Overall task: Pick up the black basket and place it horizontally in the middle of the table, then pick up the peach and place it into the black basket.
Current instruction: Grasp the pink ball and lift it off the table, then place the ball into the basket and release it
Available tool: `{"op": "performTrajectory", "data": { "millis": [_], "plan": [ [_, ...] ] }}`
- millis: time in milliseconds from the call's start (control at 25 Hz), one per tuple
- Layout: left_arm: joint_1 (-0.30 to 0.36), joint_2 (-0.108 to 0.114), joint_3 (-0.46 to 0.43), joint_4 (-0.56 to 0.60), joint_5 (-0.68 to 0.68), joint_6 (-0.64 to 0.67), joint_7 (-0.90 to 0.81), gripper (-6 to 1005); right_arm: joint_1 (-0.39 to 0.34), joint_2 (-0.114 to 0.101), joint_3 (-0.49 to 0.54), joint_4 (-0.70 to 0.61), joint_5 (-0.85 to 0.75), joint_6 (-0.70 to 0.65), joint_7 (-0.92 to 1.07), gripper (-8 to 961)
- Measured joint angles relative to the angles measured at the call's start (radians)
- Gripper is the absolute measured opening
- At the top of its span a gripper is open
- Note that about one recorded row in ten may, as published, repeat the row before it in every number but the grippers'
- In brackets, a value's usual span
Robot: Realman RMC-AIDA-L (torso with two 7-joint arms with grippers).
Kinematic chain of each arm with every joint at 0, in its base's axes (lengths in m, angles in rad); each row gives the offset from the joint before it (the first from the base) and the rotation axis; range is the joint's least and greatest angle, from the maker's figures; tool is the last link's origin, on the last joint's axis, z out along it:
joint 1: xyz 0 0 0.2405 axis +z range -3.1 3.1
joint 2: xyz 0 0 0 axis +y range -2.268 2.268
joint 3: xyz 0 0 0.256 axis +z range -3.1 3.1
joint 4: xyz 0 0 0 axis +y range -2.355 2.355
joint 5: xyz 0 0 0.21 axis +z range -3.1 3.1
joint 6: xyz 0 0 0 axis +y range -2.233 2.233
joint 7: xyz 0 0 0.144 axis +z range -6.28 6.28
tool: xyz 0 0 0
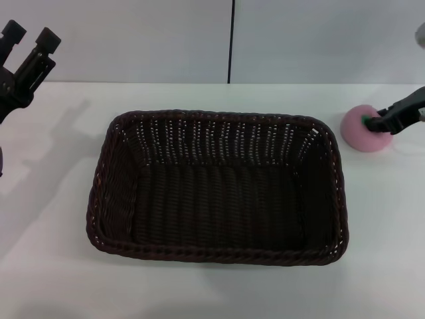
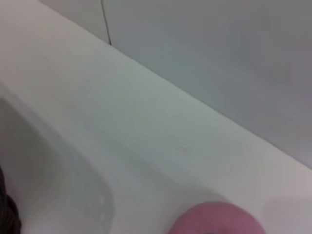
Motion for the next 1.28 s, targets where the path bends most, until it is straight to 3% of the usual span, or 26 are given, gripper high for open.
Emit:
{"op": "performTrajectory", "data": {
  "millis": [240,560,840,920,960,1160,1280],
  "plan": [
    [-0.009,0.0,0.0,-0.01,0.0,-0.001,0.001,811,-0.032,0.026,-0.012,-0.06,0.005,0.017,-0.001,140],
    [-0.011,0.0,0.0,-0.011,0.0,-0.005,0.001,811,-0.068,0.045,-0.01,-0.141,0.07,0.009,-0.001,73],
    [-0.014,0.001,-0.001,-0.011,-0.001,-0.007,0.001,811,-0.164,0.058,-0.057,-0.305,0.343,0.003,-0.035,31],
    [-0.014,0.001,-0.002,-0.011,-0.002,-0.008,0.001,811,-0.215,0.058,-0.116,-0.367,0.532,-0.022,-0.108,37],
    [-0.014,0.001,-0.002,-0.011,-0.002,-0.008,0.001,811,-0.215,0.058,-0.116,-0.367,0.532,-0.022,-0.108,40],
    [-0.013,0.002,-0.001,-0.011,-0.002,-0.01,0.001,810,-0.25,0.058,-0.216,-0.375,0.881,-0.206,-0.296,56],
    [-0.013,0.002,-0.001,-0.015,-0.002,-0.011,0.001,810,-0.244,0.058,-0.264,-0.354,0.925,-0.259,-0.335,65]
  ]
}}
